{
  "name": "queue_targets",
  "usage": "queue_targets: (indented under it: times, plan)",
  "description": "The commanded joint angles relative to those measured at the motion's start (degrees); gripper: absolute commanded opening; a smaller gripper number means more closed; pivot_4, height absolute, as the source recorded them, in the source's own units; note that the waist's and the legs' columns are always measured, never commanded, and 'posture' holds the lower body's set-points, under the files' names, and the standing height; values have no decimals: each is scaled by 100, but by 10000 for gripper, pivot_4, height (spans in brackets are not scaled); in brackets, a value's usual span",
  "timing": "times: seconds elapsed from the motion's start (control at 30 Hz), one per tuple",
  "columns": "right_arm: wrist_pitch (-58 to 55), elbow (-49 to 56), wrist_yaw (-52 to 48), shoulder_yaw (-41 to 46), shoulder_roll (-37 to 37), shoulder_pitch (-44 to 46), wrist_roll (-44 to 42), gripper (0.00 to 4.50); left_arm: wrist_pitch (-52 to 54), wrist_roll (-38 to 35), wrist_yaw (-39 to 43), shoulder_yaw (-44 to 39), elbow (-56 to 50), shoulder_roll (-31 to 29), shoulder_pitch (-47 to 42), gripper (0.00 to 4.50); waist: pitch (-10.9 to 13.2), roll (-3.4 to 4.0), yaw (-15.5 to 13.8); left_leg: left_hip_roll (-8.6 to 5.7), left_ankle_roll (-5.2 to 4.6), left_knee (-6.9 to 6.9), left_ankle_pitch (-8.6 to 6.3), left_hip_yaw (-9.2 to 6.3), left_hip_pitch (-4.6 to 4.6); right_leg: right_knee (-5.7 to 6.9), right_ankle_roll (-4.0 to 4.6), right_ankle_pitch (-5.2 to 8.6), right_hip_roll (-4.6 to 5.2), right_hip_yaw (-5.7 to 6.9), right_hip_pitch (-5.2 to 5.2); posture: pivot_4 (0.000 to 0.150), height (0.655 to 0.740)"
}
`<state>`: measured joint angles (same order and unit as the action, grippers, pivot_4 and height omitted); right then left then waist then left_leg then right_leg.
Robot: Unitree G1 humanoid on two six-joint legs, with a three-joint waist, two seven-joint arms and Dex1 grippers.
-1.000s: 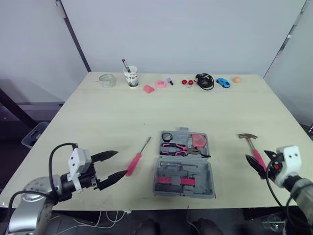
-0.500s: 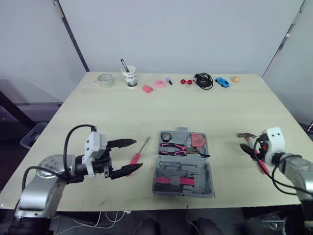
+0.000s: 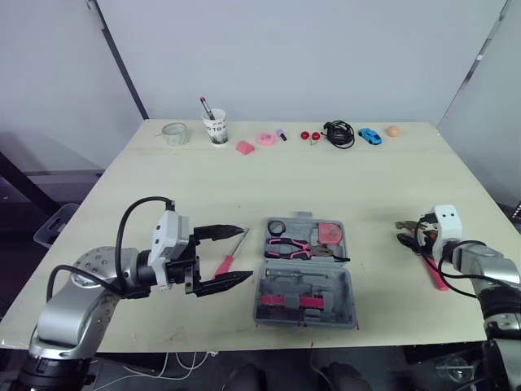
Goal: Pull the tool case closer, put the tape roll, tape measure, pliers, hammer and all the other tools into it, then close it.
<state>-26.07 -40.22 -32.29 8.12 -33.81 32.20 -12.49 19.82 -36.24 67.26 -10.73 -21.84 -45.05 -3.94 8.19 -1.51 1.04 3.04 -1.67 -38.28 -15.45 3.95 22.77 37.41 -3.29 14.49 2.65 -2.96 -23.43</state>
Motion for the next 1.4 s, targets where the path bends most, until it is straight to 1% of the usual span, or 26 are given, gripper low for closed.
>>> queue_targets:
  times: [0.03,0.13,0.2,0.23,0.27,0.33,0.37,0.4,0.5,0.53,0.67,0.77,0.8,0.93,1.0,1.1,1.17,1.27,1.4]
  plan:
    - [475,-755,-289,-44,-28,354,161,43946,89,-219,-58,-121,-294,-60,-26,45000,0,0,3,0,0,0,0,0,0,0,0,0,0,0,0,1500,7400]
    - [820,-1522,-308,-76,43,697,323,43946,314,-438,-86,-159,-420,-121,-111,45000,0,-1,18,0,0,-2,0,2,-1,0,-1,-1,0,-2,1,1500,7400]
    - [1011,-1851,-317,-104,52,832,429,43946,402,-511,-138,-150,-480,-141,-175,45000,0,-2,40,0,0,-3,0,4,-1,0,-4,-3,0,-5,1,1500,7400]
    - [1104,-1967,-317,-106,63,887,468,38820,438,-545,-171,-143,-506,-144,-212,45000,-1,-2,52,0,0,-3,0,7,-3,0,-8,-5,0,-8,2,1500,7400]
    - [1180,-2065,-316,-105,74,940,495,36243,468,-577,-200,-139,-528,-146,-239,45000,-1,-3,64,0,0,-4,0,6,-3,-1,-9,-6,0,-9,2,1500,7400]
    - [1258,-2203,-291,-95,94,1029,548,26177,503,-606,-224,-132,-551,-154,-254,45000,-1,-2,94,0,0,-4,0,4,-3,0,-10,-6,0,-8,3,1500,7400]
    - [1231,-2229,-276,-93,109,1051,565,22881,502,-594,-222,-126,-548,-152,-245,45000,-1,-3,113,0,1,-3,0,5,-3,0,-10,-6,-1,-8,3,1500,7400]
    - [1183,-2237,-276,-102,123,1062,587,16263,500,-584,-219,-126,-540,-150,-238,45000,-1,-2,130,0,1,-3,0,3,-3,0,-10,-6,-1,-8,3,1500,7400]
    - [1067,-2142,-270,-100,165,1016,598,1871,502,-572,-250,-117,-533,-126,-244,45000,-1,-3,151,2,1,-2,0,3,-4,1,-10,-7,-4,-9,2,1500,7400]
    - [1040,-2117,-259,-91,170,1005,594,786,505,-569,-265,-106,-539,-119,-249,45000,-2,-4,150,2,1,-2,0,2,-5,2,-10,-7,-4,-9,2,1500,7400]
    - [752,-1622,-178,-66,261,798,520,786,466,-515,-270,6,-530,-69,-261,45000,-2,-4,149,3,1,-3,1,3,-5,3,-10,-7,-5,-10,3,1500,7400]
    - [373,-823,-107,68,286,420,362,786,452,-497,-230,46,-504,-74,-316,45000,-2,-4,142,4,1,-2,1,1,-5,5,-10,-6,-6,-9,3,1500,7400]
    - [155,-425,-46,126,301,259,286,786,443,-487,-203,54,-480,-85,-342,45000,-2,-3,136,3,1,-2,0,0,-5,5,-10,-6,-6,-9,3,1500,7400]
    - [-1021,1682,738,483,534,-549,35,786,422,-486,-104,113,-414,-88,-453,45000,-2,-2,116,4,1,0,0,-5,-2,9,-10,-6,-7,-7,1,1500,7400]
    - [-1838,2875,1406,719,860,-933,-40,786,397,-462,-30,186,-349,-75,-514,45000,0,1,112,3,1,0,0,-5,-2,13,-10,-6,-7,-7,0,1500,7400]
    - [-2839,4405,2102,846,1461,-1439,-129,786,362,-437,48,290,-258,-44,-625,45000,-1,3,105,3,1,0,0,-8,-1,21,-10,-5,-7,-5,-3,1500,7400]
    - [-3244,5182,2412,705,1777,-1743,-66,786,341,-421,89,338,-201,-25,-701,45000,0,4,108,4,1,0,0,-7,-1,23,-10,-5,-8,-7,-6,1500,7400]
    - [-3546,5829,2741,531,2132,-1950,22,786,333,-429,164,390,-155,-33,-775,45000,2,6,111,3,1,-1,0,-4,1,18,-10,-5,-8,-9,-6,1500,7400]
    - [-3508,6144,3005,225,2577,-2187,106,786,349,-463,255,408,-126,-71,-830,45000,1,5,112,2,1,-1,0,-1,1,13,-11,-5,-7,-11,-6,1500,7400]
